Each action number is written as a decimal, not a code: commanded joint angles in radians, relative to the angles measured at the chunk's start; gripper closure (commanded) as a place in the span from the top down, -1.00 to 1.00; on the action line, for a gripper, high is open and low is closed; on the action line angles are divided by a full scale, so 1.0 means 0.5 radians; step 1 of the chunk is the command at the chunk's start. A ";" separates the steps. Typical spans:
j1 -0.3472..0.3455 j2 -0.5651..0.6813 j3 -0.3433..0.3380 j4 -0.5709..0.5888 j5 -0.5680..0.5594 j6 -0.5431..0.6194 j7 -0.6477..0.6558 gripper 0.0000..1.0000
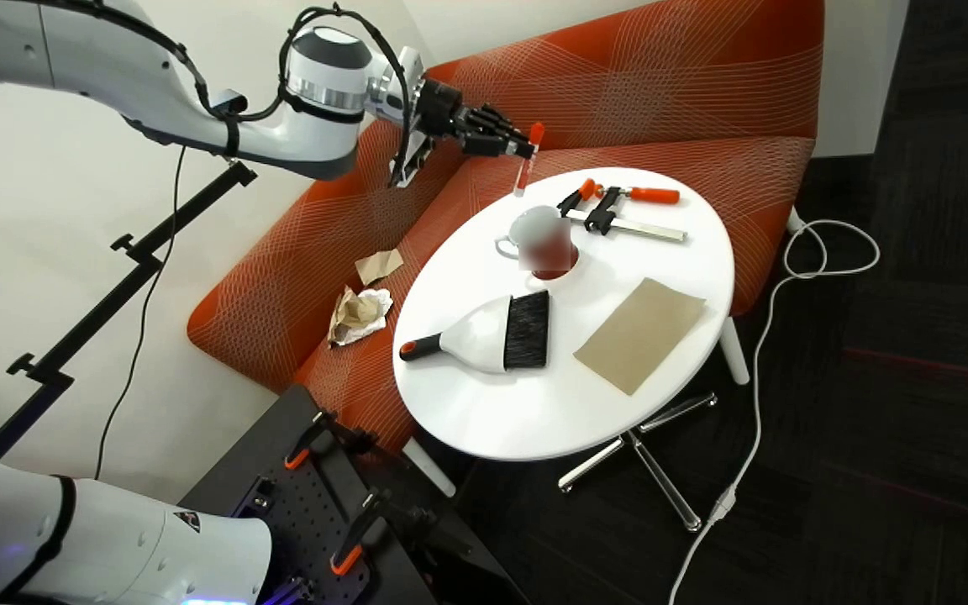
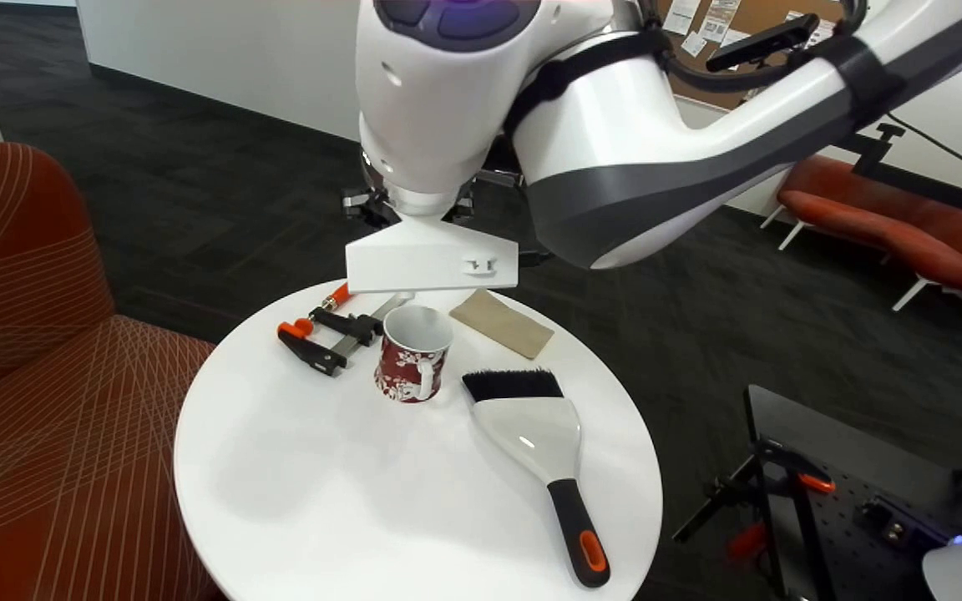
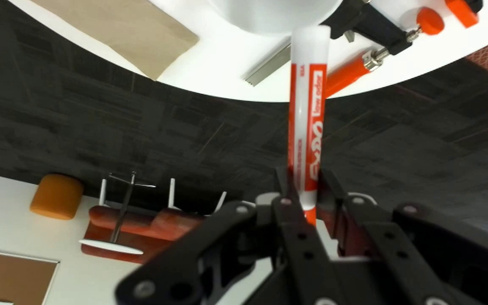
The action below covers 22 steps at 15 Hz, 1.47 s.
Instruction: Pick up the pen from the table and put it in the mug cup.
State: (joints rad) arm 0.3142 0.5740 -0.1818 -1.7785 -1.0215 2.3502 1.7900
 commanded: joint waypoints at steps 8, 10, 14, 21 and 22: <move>-0.094 0.157 0.171 0.108 -0.073 -0.343 0.234 -0.89; -0.107 0.187 0.176 0.124 -0.077 -0.334 0.238 -0.89; -0.134 0.246 0.199 0.156 -0.041 -0.328 0.191 -0.89; -0.143 0.348 0.247 0.211 -0.011 -0.333 0.132 -0.88; -0.139 0.357 0.251 0.215 -0.007 -0.346 0.122 -0.48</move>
State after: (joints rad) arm 0.2552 0.7306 -0.0796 -1.7051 -1.0365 2.2123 1.8738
